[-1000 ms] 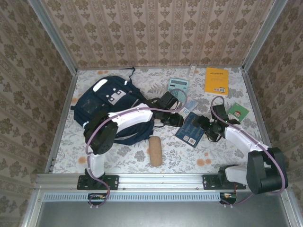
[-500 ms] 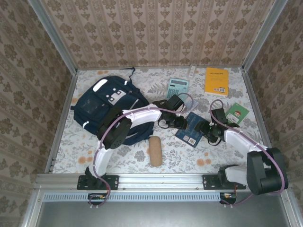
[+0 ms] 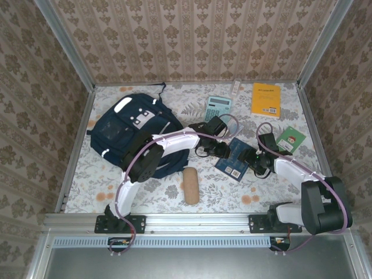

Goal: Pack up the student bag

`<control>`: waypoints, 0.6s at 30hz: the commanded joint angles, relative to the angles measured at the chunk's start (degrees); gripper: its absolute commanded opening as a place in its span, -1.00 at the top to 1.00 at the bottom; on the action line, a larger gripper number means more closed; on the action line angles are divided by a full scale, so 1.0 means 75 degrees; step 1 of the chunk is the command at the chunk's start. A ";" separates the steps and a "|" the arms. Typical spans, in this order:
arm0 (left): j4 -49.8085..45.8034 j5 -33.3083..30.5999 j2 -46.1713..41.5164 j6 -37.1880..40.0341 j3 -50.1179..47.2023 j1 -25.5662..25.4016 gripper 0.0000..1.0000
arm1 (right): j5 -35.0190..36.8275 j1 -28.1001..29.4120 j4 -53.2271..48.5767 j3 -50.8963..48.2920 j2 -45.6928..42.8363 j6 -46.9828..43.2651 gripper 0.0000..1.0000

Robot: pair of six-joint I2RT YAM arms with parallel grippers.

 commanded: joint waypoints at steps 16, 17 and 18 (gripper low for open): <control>-0.0246 0.0239 0.0563 -0.0031 0.0239 -0.0069 0.38 | -0.0489 0.0108 0.0567 -0.0038 0.0369 -0.0009 -0.29; -0.0202 0.0297 0.0567 -0.0061 0.0192 -0.0058 0.38 | -0.0593 0.0109 0.0681 -0.0064 0.0375 -0.0003 -0.29; -0.0152 0.0391 0.0567 -0.0104 0.0158 -0.0068 0.41 | -0.0713 0.0108 0.0825 -0.0089 0.0366 0.0023 -0.29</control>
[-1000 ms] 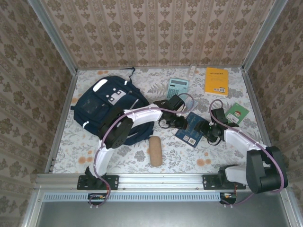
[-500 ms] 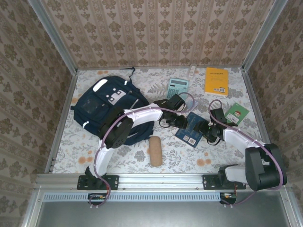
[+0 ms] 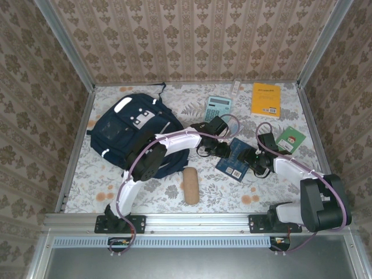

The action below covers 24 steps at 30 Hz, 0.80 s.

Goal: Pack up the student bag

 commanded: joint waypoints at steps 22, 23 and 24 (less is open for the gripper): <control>-0.0105 0.0879 0.0373 -0.0270 0.0073 -0.0039 0.44 | -0.2183 -0.0096 0.2580 -0.0832 -0.1528 0.0668 0.09; -0.0122 0.0900 0.0369 -0.0262 0.0073 -0.0039 0.43 | -0.2253 -0.0117 0.2650 -0.0858 -0.1447 0.0674 0.11; -0.0143 0.0884 0.0365 -0.0264 0.0091 -0.0040 0.43 | -0.2278 -0.0126 0.2730 -0.0890 -0.1375 0.0689 0.11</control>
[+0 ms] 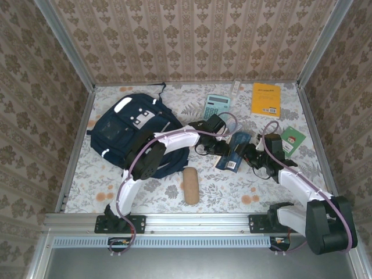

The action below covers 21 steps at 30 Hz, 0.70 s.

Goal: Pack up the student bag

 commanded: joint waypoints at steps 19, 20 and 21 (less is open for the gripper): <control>-0.0391 0.0331 -0.0094 0.0119 0.0120 -0.0062 0.37 | -0.0644 -0.0475 -0.0864 0.0335 0.0022 -0.0649 1.00; -0.0422 0.0323 -0.0240 0.0116 0.0138 -0.0029 0.35 | -0.0667 -0.0475 -0.0873 0.0345 -0.0056 -0.0633 1.00; -0.0448 0.0311 -0.0437 0.0116 0.0137 0.0026 0.31 | -0.0685 -0.0484 -0.0898 0.0358 -0.0156 -0.0608 1.00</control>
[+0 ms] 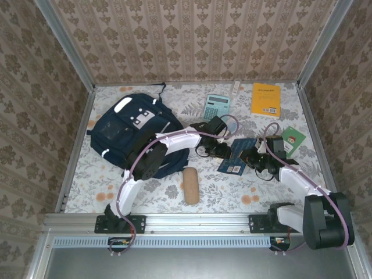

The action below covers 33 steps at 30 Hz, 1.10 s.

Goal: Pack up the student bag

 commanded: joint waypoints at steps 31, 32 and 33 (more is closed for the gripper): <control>-0.2361 -0.2519 -0.5130 0.1231 -0.3993 0.2044 0.05 | -0.0960 0.0768 0.1179 0.1788 0.0109 0.0927 1.00; -0.2279 -0.2405 -0.5081 0.1211 -0.4018 0.2044 0.06 | -0.0968 0.0804 0.1198 0.1812 0.0176 0.0928 1.00; -0.2231 -0.2321 -0.5057 0.1210 -0.4022 0.2038 0.06 | -0.0982 0.0834 0.1231 0.1832 0.0222 0.0937 1.00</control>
